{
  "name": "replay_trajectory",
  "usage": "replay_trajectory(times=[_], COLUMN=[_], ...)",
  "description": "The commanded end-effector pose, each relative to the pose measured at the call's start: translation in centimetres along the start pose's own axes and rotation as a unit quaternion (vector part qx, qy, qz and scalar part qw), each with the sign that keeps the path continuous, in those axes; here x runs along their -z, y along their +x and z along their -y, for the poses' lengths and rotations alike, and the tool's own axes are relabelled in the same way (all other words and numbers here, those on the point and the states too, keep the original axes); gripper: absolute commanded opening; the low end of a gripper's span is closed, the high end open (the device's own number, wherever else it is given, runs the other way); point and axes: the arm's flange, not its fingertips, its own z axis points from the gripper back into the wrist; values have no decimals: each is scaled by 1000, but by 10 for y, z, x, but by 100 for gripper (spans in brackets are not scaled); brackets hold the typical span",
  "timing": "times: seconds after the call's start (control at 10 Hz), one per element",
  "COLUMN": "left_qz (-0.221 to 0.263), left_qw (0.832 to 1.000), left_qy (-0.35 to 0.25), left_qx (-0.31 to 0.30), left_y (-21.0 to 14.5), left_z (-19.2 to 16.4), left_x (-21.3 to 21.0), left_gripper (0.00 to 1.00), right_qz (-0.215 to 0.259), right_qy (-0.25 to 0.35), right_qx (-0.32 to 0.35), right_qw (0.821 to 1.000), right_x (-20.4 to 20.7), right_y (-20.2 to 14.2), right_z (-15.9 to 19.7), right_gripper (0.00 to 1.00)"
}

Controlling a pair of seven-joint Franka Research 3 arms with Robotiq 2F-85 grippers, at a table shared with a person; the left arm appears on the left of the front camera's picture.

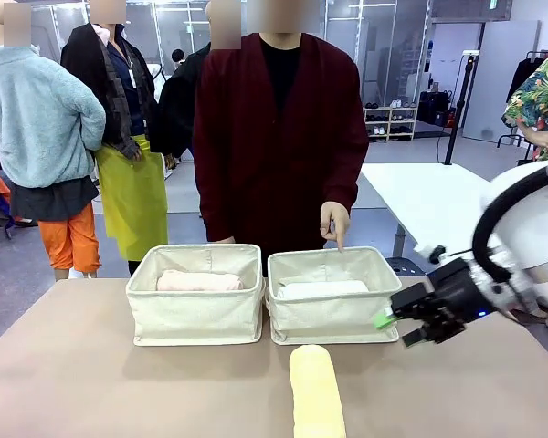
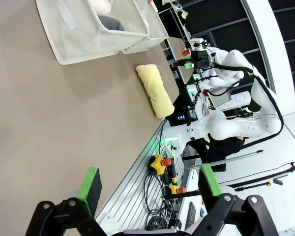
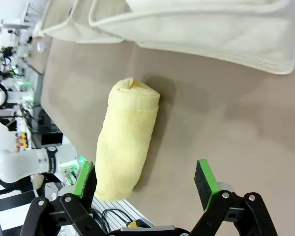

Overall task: Divide the towels into two baskets.
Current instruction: Pick up one hotel-folded towel from the bottom of the table and place it in the Fabric basket indicated by the person.

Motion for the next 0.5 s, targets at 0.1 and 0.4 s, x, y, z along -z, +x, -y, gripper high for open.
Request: replay_trajectory(times=[0.1,0.4], left_qz=[2,2], left_qw=[1000,1000], left_qy=[0,0], left_qx=[3,3], left_y=[-1,-1], left_z=[2,2], left_x=[-2,-2], left_gripper=[100,100], right_qz=[-39,-40], right_qy=[-49,-58], right_qx=[20,16], right_qw=[998,997], right_x=[56,90], right_y=[-24,-31], right_z=[-13,-28], right_gripper=[100,100])
